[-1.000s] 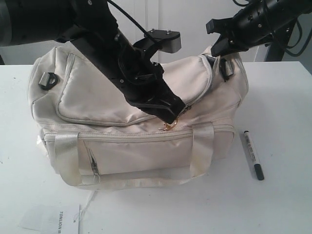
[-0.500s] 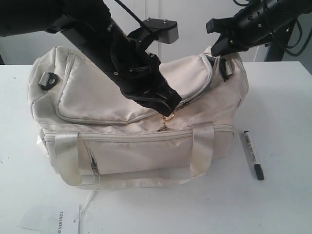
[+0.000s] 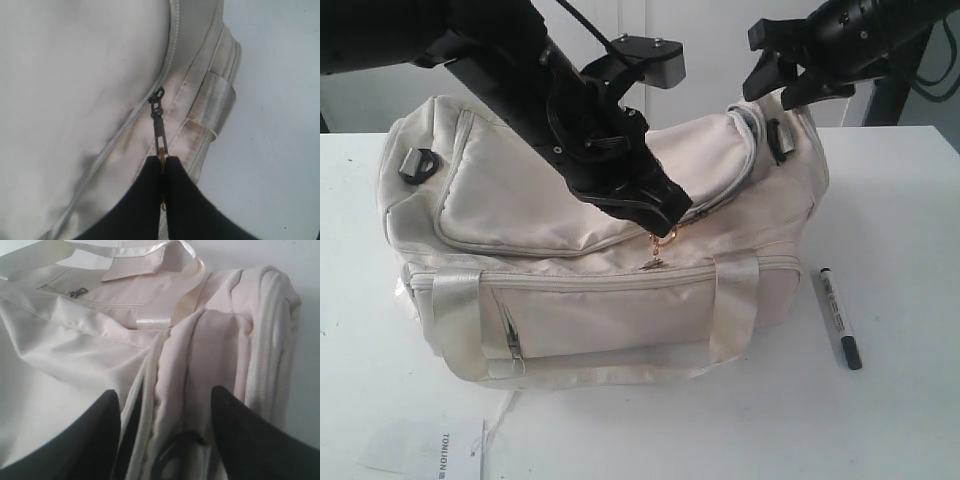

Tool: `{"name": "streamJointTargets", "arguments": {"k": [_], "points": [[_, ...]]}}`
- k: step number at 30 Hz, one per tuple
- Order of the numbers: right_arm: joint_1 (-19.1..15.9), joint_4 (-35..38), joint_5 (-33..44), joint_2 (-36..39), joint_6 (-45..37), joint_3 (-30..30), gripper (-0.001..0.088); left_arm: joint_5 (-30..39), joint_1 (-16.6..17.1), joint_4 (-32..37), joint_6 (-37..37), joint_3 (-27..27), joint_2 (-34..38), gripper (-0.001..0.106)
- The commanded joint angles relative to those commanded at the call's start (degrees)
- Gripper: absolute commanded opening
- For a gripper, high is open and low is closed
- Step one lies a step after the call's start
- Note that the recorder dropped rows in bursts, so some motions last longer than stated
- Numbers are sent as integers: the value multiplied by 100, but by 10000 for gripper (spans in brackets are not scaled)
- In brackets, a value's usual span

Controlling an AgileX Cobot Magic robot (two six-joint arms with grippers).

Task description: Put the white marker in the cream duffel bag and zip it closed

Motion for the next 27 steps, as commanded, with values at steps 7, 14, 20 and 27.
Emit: {"name": "streamJointTargets", "arguments": {"k": [7, 14, 20, 27], "points": [[15, 4, 338, -814, 368, 708, 534, -30, 0, 0, 0, 0, 0, 0], [15, 191, 10, -1502, 512, 1624, 534, 14, 0, 0, -150, 0, 0, 0], [15, 681, -726, -1959, 462, 2552, 534, 98, 0, 0, -290, 0, 0, 0], [200, 1303, -1379, -2074, 150, 3218, 534, 75, 0, 0, -428, 0, 0, 0]]}}
